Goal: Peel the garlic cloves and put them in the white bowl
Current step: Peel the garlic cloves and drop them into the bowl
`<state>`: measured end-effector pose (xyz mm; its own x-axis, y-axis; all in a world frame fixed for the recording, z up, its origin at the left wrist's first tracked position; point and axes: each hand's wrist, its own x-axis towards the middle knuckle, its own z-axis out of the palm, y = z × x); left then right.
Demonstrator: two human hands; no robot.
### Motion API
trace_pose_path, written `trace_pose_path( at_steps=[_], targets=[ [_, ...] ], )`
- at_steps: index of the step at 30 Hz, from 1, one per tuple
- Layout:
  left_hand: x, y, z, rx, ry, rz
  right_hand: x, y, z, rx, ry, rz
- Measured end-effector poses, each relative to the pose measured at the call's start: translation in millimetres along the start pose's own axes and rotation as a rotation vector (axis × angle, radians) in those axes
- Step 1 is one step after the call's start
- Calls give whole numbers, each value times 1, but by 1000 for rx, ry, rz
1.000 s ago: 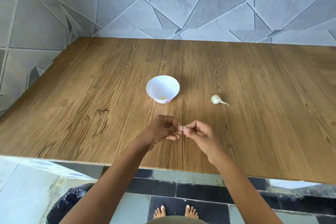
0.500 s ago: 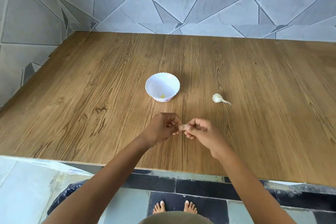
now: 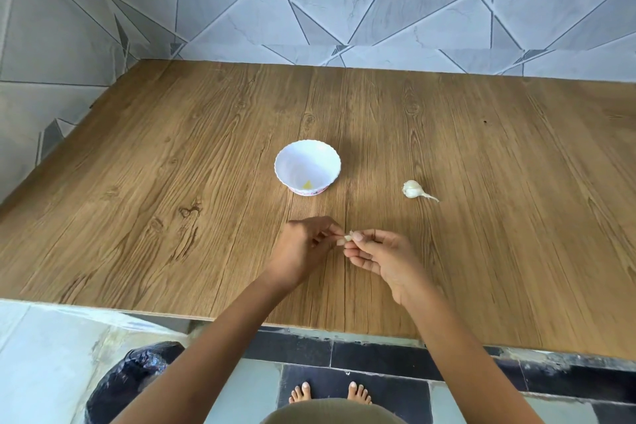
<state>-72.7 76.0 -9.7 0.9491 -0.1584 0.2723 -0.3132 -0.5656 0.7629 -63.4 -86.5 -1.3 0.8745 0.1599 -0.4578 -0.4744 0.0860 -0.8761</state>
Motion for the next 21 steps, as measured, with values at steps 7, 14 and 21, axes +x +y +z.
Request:
trace_pose_path(
  at_steps=[7,14,21],
  targets=[
    [1,10,-1,-639,-103,-578,1,12,5,-324,40,-326],
    [-2,9,-9,-657,-104,-627,4,15,4,-753,48,-495],
    [-4,12,-8,-480,-55,-605,3,18,8,-752,70,-509]
  ],
)
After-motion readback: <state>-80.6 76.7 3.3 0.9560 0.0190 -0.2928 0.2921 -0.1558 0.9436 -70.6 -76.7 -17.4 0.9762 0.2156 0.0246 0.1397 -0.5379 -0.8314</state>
